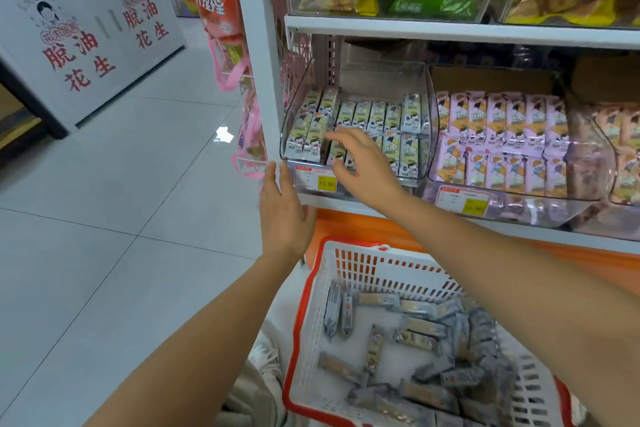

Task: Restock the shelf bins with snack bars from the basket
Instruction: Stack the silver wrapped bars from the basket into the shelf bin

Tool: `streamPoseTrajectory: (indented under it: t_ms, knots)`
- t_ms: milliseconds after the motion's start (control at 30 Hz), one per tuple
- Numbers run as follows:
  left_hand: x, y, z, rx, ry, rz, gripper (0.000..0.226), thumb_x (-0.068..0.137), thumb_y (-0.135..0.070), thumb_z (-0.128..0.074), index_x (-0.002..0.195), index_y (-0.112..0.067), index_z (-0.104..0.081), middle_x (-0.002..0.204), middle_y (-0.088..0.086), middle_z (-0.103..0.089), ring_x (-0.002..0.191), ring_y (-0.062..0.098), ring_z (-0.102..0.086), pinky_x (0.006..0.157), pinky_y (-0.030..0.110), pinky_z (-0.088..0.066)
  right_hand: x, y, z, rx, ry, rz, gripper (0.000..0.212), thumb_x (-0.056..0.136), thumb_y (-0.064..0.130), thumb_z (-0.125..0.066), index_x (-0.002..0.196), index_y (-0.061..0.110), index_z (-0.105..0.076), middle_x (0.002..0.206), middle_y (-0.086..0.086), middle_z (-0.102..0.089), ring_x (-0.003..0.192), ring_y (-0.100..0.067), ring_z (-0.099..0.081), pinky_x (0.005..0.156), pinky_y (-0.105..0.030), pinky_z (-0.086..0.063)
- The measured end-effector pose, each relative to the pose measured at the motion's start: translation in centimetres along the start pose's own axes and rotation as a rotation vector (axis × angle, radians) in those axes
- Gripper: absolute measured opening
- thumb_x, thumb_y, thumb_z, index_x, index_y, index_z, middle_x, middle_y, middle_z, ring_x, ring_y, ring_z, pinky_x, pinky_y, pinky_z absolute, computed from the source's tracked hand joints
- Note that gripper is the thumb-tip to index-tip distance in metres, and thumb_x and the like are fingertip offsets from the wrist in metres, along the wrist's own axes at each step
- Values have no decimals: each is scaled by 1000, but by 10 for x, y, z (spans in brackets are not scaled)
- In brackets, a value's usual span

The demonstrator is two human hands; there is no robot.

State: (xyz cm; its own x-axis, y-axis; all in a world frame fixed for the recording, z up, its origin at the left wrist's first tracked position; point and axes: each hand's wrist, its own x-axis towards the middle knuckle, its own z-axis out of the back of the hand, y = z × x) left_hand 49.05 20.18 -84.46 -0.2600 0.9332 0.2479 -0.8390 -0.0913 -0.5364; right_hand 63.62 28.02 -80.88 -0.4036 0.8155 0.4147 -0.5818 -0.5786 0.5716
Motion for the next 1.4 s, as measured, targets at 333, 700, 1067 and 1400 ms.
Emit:
streamPoseTrajectory:
  t_ms: [333, 700, 1067, 1400]
  knots:
    - [-100, 31, -64, 292, 370, -27, 53, 90, -24, -58, 138, -8, -42, 143, 15, -42, 128, 33, -40, 104, 41, -35, -147, -59, -7, -102, 276, -314, 17, 92, 8, -52, 100, 16, -65, 65, 14, -53, 55, -4, -49, 57, -29, -38]
    - [-145, 51, -121, 296, 403, 192, 89, 88, -29, -61, 153, -6, -4, 159, 16, -10, 142, 33, -22, 113, 42, -27, -271, -165, -100, -140, 842, -923, 50, 100, 28, -49, 145, 11, -36, 144, -15, -46, 119, -32, -54, 93, -37, -45]
    - [-151, 56, -142, 391, 327, 180, 88, 86, -31, -61, 152, -1, -11, 155, 22, -21, 136, 38, -32, 104, 45, -35, -290, -204, -167, 119, 751, -1340, 75, 101, 21, -46, 155, 23, 6, 129, -23, -48, 82, -25, -52, 69, -33, -46]
    - [-151, 58, -144, 413, 340, 175, 90, 84, -31, -61, 152, 0, -12, 154, 22, -23, 134, 38, -34, 103, 46, -37, -297, -183, -185, -97, 753, -1346, 65, 99, 43, -45, 150, 10, -23, 145, -19, -41, 123, -37, -48, 93, -35, -45]
